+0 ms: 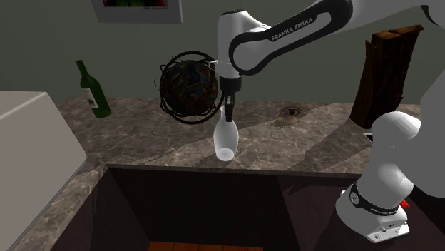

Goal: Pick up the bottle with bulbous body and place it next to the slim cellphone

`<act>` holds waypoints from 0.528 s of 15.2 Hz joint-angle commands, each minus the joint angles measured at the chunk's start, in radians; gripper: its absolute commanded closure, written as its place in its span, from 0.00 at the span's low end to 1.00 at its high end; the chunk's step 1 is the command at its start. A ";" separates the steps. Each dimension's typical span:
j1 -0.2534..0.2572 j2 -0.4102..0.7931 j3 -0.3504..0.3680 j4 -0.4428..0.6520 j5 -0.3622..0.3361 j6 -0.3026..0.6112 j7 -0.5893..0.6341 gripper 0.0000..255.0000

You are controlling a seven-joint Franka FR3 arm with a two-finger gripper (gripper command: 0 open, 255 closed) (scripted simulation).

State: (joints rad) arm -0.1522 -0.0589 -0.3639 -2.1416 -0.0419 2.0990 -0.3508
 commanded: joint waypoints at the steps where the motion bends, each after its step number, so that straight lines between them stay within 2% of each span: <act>1: 0.000 0.000 0.000 -0.001 0.000 0.000 0.000 1.00; 8: 0.001 -0.026 0.003 0.054 -0.009 -0.079 0.006 1.00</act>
State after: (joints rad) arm -0.1519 -0.0797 -0.3620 -2.0978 -0.0492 2.0343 -0.3471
